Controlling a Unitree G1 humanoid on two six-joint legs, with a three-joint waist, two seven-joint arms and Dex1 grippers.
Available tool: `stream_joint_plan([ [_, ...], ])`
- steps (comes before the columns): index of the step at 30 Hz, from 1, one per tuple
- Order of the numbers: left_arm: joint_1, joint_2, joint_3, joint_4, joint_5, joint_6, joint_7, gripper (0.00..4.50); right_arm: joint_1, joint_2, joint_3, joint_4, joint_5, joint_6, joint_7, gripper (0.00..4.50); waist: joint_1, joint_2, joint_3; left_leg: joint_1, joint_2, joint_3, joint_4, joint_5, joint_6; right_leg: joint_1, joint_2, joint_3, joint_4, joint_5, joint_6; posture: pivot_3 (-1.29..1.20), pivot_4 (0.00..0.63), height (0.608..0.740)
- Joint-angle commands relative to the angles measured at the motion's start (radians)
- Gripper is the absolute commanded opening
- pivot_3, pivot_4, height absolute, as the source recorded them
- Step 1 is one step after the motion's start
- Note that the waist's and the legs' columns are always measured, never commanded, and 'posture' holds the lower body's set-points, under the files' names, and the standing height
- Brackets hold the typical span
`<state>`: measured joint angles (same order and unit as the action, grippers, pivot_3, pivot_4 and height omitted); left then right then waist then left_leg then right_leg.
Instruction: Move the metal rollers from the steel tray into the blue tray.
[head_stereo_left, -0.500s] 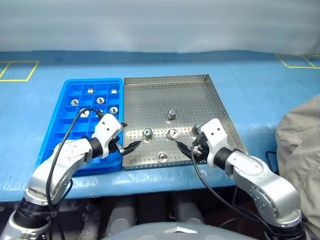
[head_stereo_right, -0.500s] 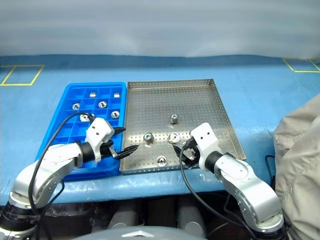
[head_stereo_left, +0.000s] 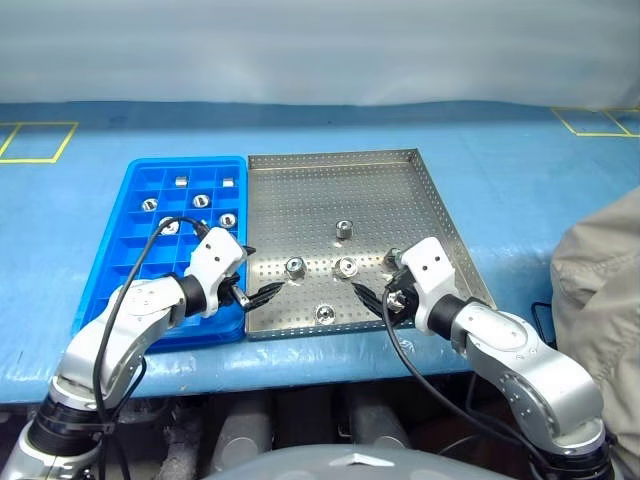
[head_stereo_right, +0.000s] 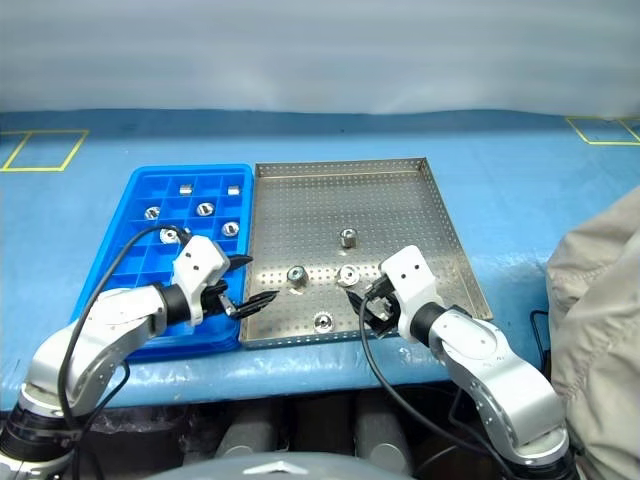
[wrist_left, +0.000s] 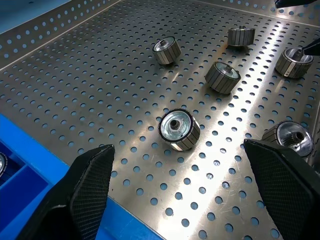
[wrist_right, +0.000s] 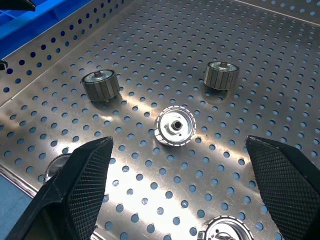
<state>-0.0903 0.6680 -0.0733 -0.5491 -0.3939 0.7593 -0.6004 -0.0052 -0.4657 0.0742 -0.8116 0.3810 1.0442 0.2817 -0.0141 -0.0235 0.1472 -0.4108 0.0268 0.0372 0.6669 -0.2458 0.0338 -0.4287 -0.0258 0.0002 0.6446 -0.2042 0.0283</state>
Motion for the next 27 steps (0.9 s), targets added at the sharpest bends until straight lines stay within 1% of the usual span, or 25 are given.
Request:
stream_joint_plan([
  [1,-0.013,-0.003,0.003,-0.007,0.001,-0.010,-0.008,4.50,-0.007,-0.007,-0.002,-0.044,-0.006,-0.028,0.000,4.47,0.000,0.000,0.000,0.000,0.000,0.000,0.000,0.000,0.000,0.000,0.000,0.000,0.000,0.000,0.000,-0.05,0.150,0.740],
  [20,-0.039,0.003,-0.009,-0.005,0.005,-0.023,-0.036,4.50,0.008,-0.008,0.020,-0.056,-0.019,-0.037,0.001,4.47,-0.004,0.000,0.000,0.000,0.000,0.000,0.000,0.000,0.000,0.000,0.000,0.000,0.000,0.000,0.000,-0.06,0.150,0.740],
  [22,-0.063,0.005,-0.011,0.000,0.004,-0.036,-0.051,4.50,0.009,-0.005,0.023,-0.056,-0.022,-0.038,-0.003,4.47,-0.005,0.000,0.000,0.000,0.000,0.000,0.000,0.000,0.000,0.000,0.000,0.000,0.000,0.000,0.000,-0.06,0.150,0.740],
  [24,-0.123,0.020,-0.020,0.014,0.000,-0.052,-0.095,4.50,0.013,-0.004,0.022,-0.060,-0.025,-0.040,-0.005,4.47,-0.004,0.000,0.000,0.000,0.000,0.000,0.000,0.000,0.000,0.000,0.000,0.000,0.000,0.000,0.000,-0.08,0.150,0.740],
  [26,-0.164,0.034,-0.036,0.038,0.009,-0.063,-0.128,4.50,0.013,-0.002,0.025,-0.058,-0.027,-0.042,-0.007,4.47,-0.006,0.000,0.000,0.000,0.000,0.000,0.001,0.000,0.000,0.000,0.000,0.000,0.000,0.000,0.000,-0.08,0.150,0.740],
  [27,-0.201,0.042,-0.065,0.070,0.028,-0.068,-0.149,4.50,0.015,0.000,0.026,-0.059,-0.030,-0.046,-0.011,4.47,-0.009,0.000,0.000,0.000,0.000,0.000,0.001,0.000,0.000,0.000,0.000,0.000,0.000,0.000,0.000,-0.09,0.150,0.740],
])
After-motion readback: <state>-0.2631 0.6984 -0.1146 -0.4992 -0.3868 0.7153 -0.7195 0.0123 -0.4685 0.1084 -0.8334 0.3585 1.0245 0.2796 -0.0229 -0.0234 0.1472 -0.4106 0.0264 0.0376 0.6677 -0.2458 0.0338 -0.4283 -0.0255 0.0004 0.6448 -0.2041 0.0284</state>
